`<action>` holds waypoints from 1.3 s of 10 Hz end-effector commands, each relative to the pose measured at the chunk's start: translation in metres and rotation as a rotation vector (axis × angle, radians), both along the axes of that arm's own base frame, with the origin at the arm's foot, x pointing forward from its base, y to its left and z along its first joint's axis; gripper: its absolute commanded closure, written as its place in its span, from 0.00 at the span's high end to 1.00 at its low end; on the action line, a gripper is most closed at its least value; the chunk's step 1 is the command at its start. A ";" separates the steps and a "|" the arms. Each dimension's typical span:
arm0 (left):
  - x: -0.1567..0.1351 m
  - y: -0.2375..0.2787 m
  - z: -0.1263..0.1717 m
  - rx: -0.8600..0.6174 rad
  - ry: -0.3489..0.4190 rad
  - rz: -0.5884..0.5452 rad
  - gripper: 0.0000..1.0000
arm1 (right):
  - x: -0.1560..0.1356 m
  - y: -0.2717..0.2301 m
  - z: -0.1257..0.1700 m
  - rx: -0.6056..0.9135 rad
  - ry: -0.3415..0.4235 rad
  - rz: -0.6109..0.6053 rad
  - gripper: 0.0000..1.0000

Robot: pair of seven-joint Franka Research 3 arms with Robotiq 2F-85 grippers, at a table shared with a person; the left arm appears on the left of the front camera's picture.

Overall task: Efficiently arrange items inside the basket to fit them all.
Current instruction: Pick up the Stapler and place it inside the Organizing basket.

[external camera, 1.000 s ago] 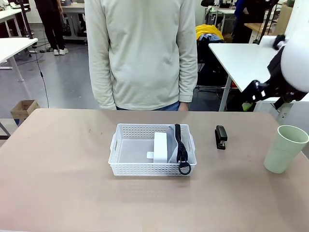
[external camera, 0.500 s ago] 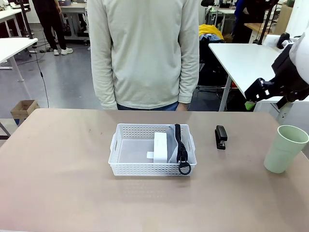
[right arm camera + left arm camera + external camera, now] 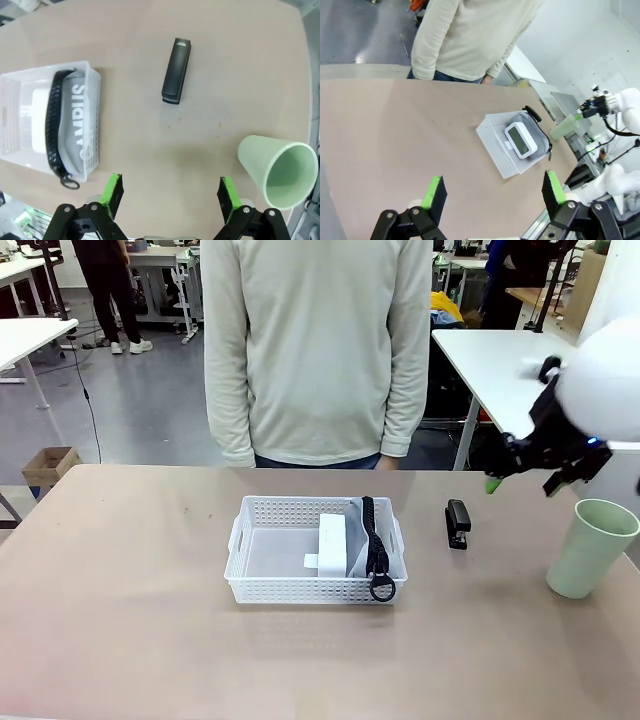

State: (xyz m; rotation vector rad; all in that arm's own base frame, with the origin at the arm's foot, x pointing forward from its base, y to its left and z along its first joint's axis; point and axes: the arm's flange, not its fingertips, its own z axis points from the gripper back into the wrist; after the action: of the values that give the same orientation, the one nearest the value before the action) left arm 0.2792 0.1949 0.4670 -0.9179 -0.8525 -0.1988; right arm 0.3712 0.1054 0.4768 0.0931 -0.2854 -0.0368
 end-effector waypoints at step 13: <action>-0.003 0.000 0.001 -0.013 -0.012 -0.004 1.00 | 0.132 0.030 -0.191 -0.054 -0.013 -0.343 1.00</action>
State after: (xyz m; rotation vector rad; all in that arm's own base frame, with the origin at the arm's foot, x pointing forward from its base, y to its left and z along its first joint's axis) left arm 0.2790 0.1950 0.4669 -0.9185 -0.8524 -0.1985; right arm 0.4946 0.1172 0.2939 0.0040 -0.2761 -0.3438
